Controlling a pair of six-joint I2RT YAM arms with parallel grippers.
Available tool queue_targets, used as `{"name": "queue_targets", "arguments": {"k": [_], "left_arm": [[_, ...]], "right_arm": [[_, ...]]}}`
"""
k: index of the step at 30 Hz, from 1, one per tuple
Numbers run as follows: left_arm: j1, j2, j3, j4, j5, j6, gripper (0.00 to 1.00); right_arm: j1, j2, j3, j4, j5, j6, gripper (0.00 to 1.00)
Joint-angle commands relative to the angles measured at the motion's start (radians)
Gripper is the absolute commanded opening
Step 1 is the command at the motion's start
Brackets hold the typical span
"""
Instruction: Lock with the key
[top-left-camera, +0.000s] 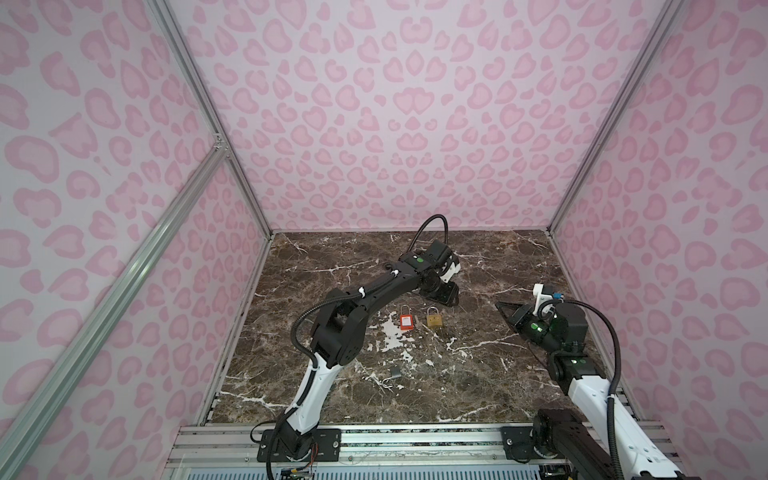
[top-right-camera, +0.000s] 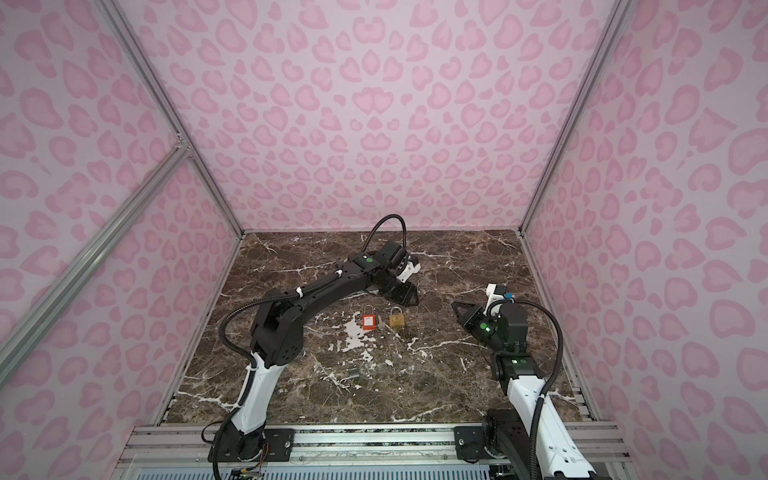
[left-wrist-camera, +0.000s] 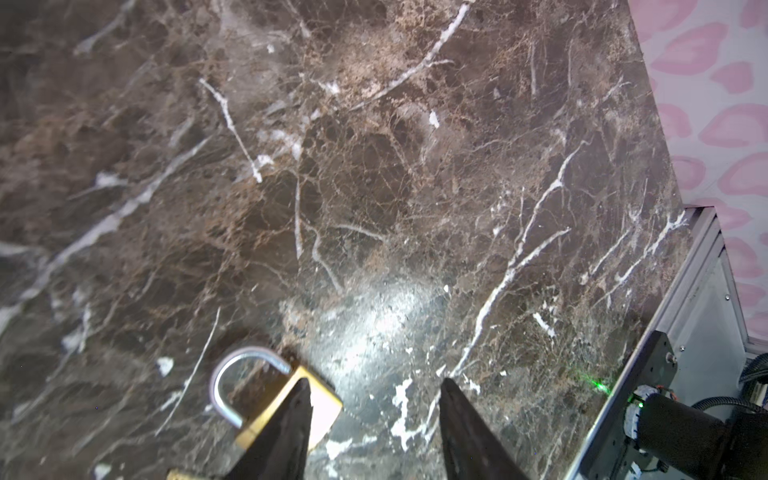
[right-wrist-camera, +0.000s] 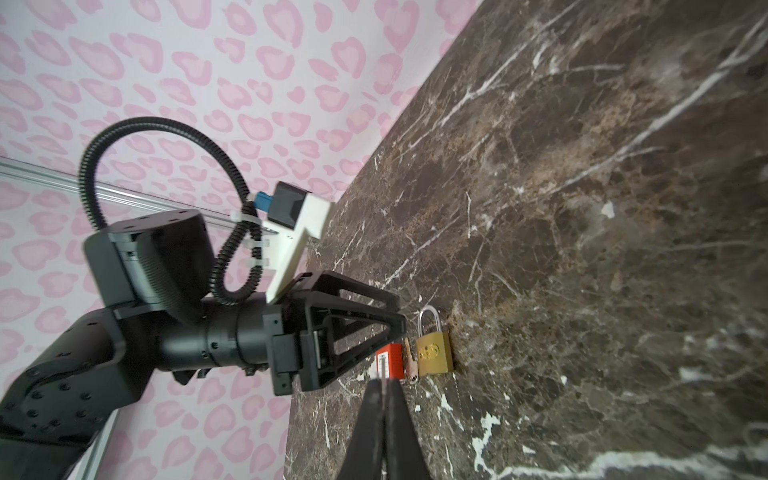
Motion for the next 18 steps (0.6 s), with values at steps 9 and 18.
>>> {"name": "queue_targets", "arguments": {"k": [9, 18], "left_arm": [[0.038, -0.372, -0.465, 0.157, -0.229, -0.156, 0.52], [0.048, -0.587, -0.797, 0.27, -0.263, -0.267, 0.52]], "right_arm": [[0.26, 0.243, -0.019, 0.177, 0.315, 0.082, 0.0], [0.409, 0.493, 0.031, 0.333, 0.418, 0.157, 0.0]]}}
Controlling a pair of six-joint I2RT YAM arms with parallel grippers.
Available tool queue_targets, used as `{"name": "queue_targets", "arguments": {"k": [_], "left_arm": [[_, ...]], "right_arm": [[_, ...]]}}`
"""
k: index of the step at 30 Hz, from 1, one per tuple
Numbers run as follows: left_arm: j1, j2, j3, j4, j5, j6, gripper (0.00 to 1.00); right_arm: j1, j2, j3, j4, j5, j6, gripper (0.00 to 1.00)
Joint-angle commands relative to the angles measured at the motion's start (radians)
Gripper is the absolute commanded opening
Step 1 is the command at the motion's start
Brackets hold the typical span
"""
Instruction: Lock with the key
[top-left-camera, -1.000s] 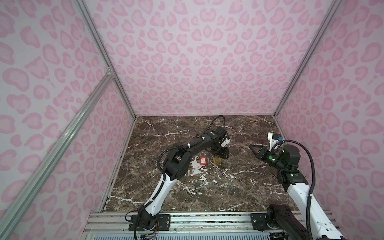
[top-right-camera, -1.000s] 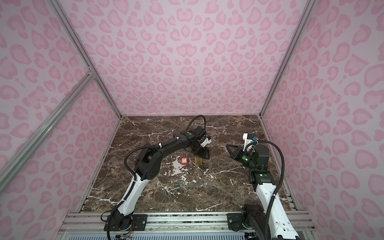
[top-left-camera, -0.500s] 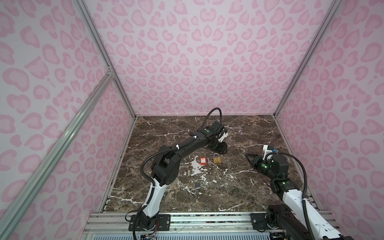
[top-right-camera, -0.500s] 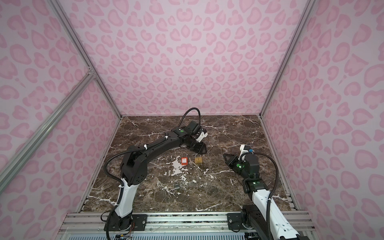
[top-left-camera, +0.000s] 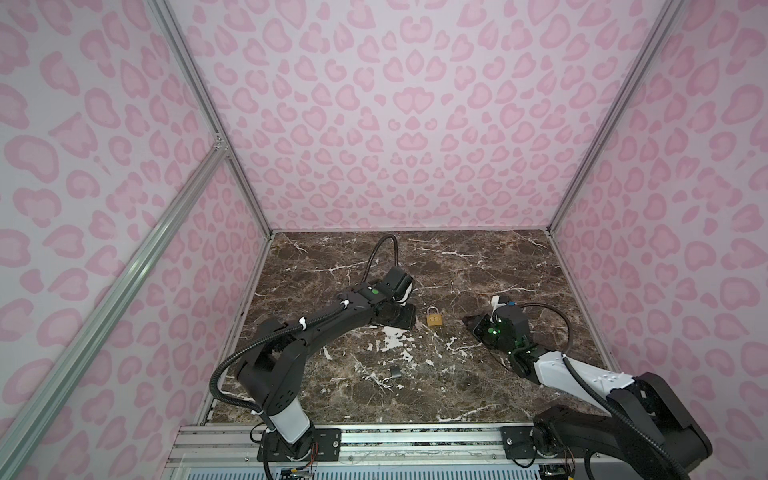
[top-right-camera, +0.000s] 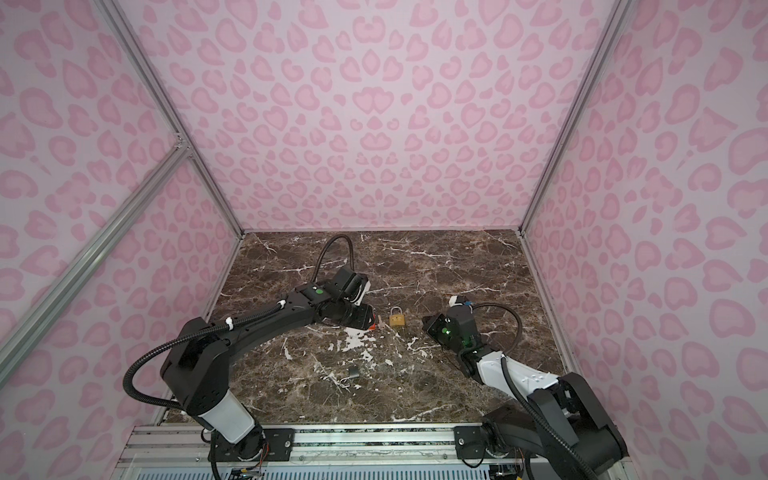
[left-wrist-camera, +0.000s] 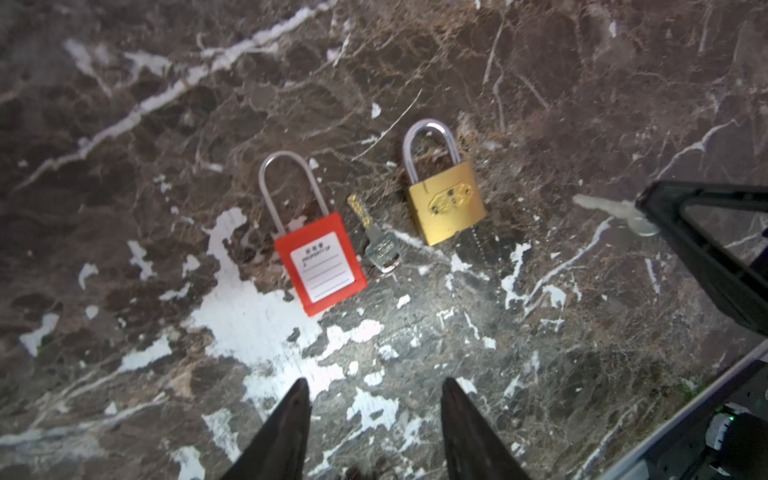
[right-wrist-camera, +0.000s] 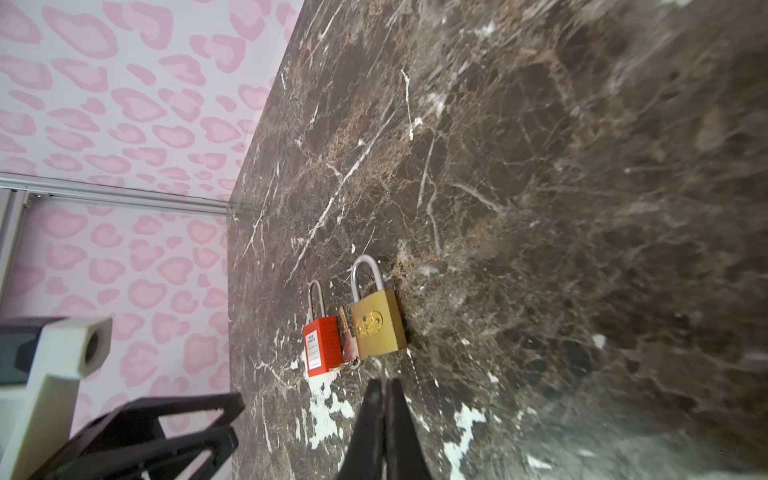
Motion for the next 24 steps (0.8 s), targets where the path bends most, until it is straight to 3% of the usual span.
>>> {"name": "queue_targets", "arguments": {"k": [1, 10, 24], "left_arm": [[0.004, -0.051, -0.061, 0.071, -0.038, -0.051, 0.53], [0.005, -0.108, -0.133, 0.074, -0.052, -0.061, 0.53], [0.0, -0.114, -0.177, 0.14, -0.02, -0.102, 0.53]], "right_arm": [[0.034, 0.047, 0.019, 0.087, 0.088, 0.031, 0.0], [0.049, 0.093, 0.025, 0.11, 0.191, 0.079, 0.0], [0.048, 0.157, 0.046, 0.149, 0.224, 0.123, 0.0]]}}
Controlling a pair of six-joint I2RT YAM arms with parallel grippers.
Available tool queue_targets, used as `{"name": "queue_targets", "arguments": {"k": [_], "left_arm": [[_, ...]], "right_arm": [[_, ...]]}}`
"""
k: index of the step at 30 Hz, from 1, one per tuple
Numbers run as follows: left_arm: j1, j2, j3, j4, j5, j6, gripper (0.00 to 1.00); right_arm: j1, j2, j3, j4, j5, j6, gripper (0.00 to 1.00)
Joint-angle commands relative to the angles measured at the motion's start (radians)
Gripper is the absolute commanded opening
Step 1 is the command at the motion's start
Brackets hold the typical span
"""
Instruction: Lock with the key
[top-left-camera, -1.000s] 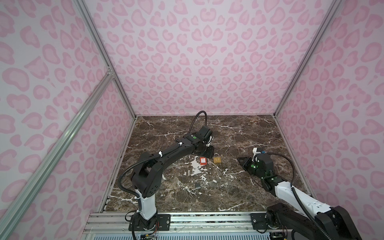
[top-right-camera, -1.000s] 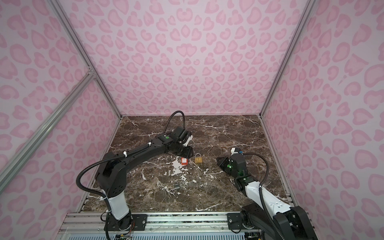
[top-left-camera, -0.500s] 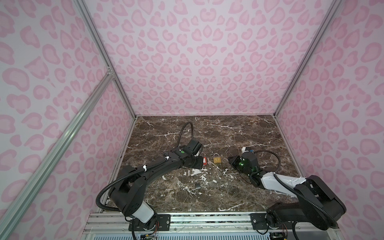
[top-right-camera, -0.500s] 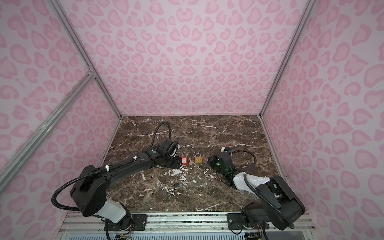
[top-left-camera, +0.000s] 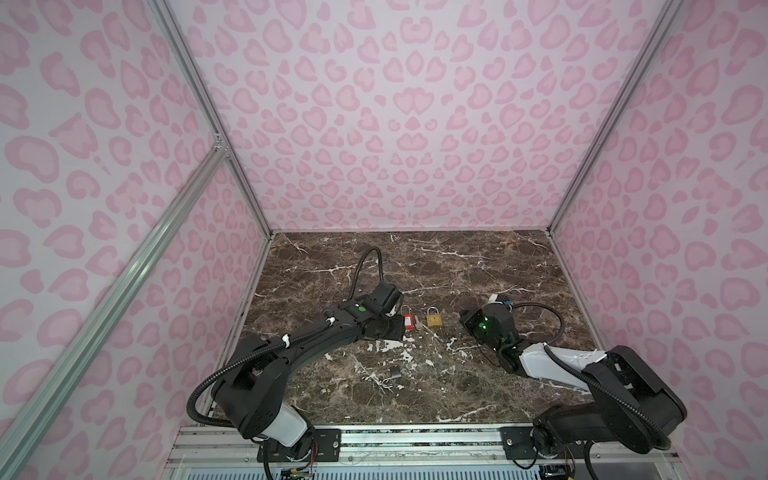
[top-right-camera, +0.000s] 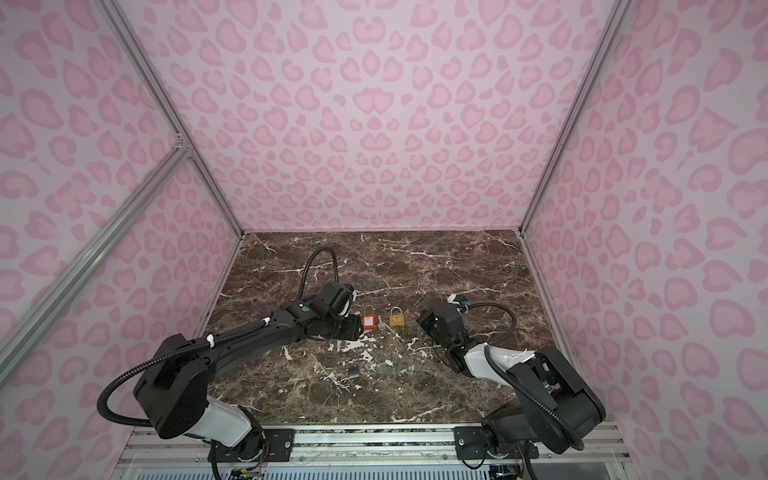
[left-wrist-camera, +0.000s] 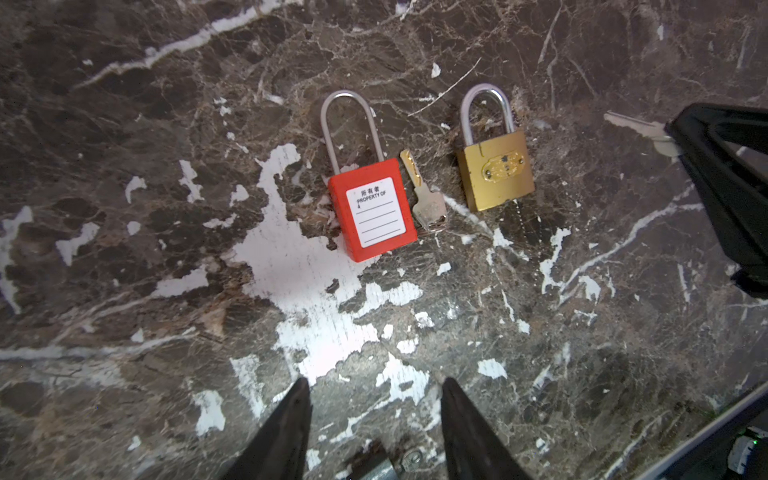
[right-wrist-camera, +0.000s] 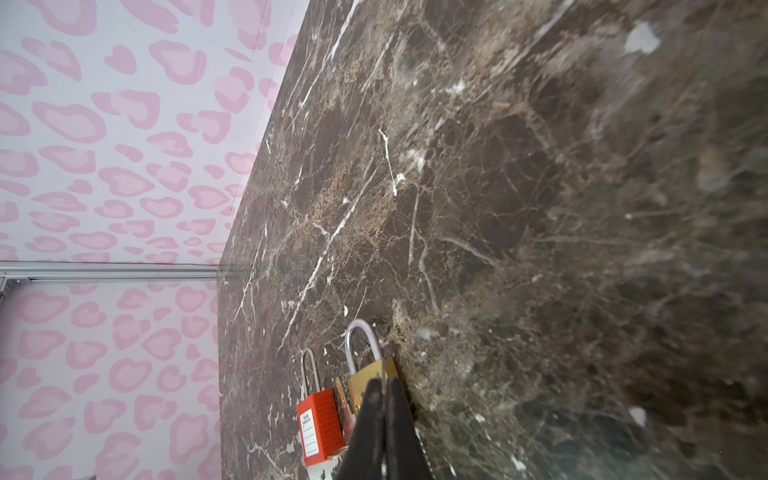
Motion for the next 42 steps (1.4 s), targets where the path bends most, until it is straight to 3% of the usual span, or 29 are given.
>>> {"name": "queue_targets", "arguments": {"k": [1, 13, 24, 31, 39, 42], "left_arm": [[-0.001, -0.006, -0.013, 0.057, 0.018, -0.029, 0.53], [-0.002, -0.041, -0.043, 0.061, 0.031, -0.036, 0.53], [-0.004, -0.051, -0.047, 0.09, 0.094, -0.047, 0.53], [-0.005, -0.075, -0.033, 0.083, 0.092, -0.046, 0.53], [-0.005, -0.101, -0.016, 0.084, 0.101, -0.046, 0.53], [-0.005, -0.119, -0.03, 0.088, 0.1, -0.05, 0.53]], "right_arm": [[0.002, 0.022, 0.002, 0.042, 0.022, 0.019, 0.0], [0.023, 0.124, -0.01, 0.147, 0.028, 0.098, 0.0], [0.052, 0.169, 0.016, 0.103, 0.05, 0.144, 0.01], [0.072, 0.127, 0.01, 0.042, 0.096, 0.137, 0.23], [0.069, 0.094, 0.0, 0.018, 0.11, 0.11, 0.32], [0.023, 0.099, 0.03, -0.029, 0.02, 0.047, 0.35]]}}
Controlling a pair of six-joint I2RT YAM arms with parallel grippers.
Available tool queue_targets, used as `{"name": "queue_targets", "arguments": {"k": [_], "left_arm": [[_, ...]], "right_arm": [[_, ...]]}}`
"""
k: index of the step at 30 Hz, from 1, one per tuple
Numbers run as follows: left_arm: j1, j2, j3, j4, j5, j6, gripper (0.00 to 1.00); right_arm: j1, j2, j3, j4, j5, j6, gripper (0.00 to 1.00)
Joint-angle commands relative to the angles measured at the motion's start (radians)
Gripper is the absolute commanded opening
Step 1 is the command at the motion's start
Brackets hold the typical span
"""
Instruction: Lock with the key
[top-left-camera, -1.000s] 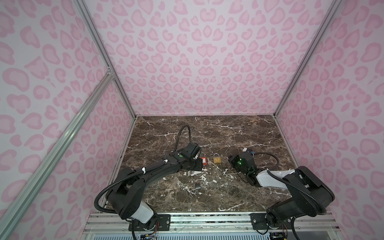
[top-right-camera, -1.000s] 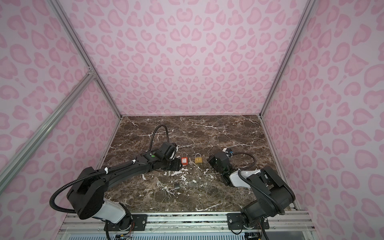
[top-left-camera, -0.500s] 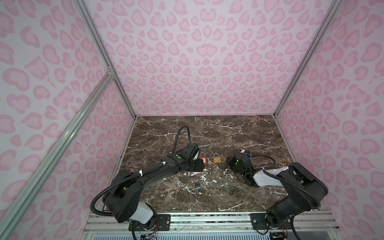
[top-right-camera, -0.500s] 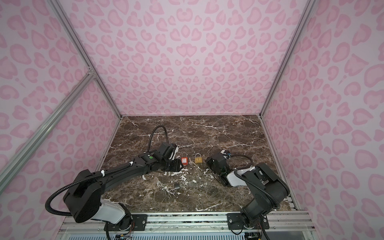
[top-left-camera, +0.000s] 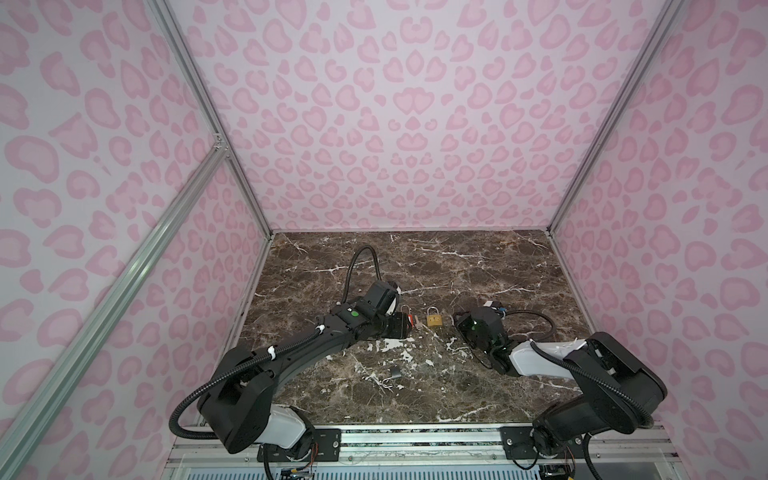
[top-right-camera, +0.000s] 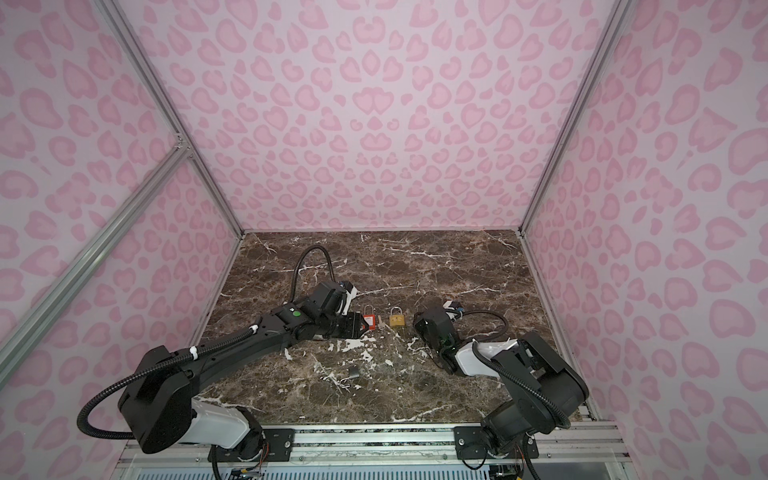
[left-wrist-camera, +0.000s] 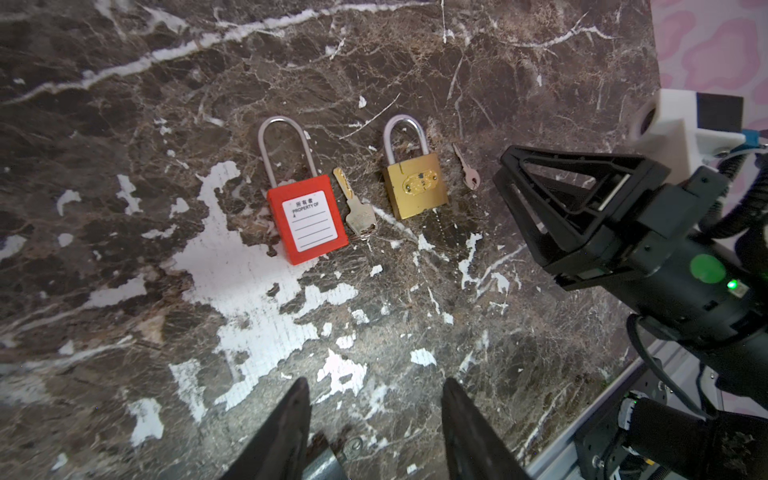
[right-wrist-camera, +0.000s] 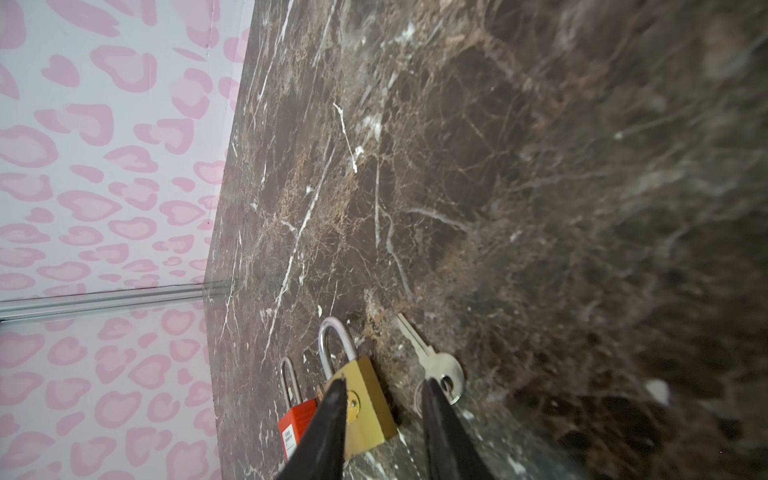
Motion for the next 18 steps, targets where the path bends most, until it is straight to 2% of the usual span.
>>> {"name": "queue_targets", "arguments": {"k": [1, 6, 11, 18], "left_arm": [[-0.001, -0.024, -0.004, 0.017, 0.003, -0.004, 0.53], [-0.001, -0.024, -0.009, 0.016, 0.012, -0.006, 0.53], [-0.002, -0.022, -0.003, 0.016, 0.015, -0.004, 0.53], [-0.001, -0.036, 0.007, 0.01, 0.013, -0.009, 0.53]], "right_arm": [[-0.046, 0.008, 0.021, -0.05, -0.078, -0.075, 0.36], [-0.108, 0.018, -0.016, -0.014, -0.145, -0.068, 0.37], [-0.133, 0.069, 0.016, 0.017, -0.252, -0.094, 0.37], [-0.127, 0.131, 0.008, 0.105, -0.283, -0.044, 0.35]]}}
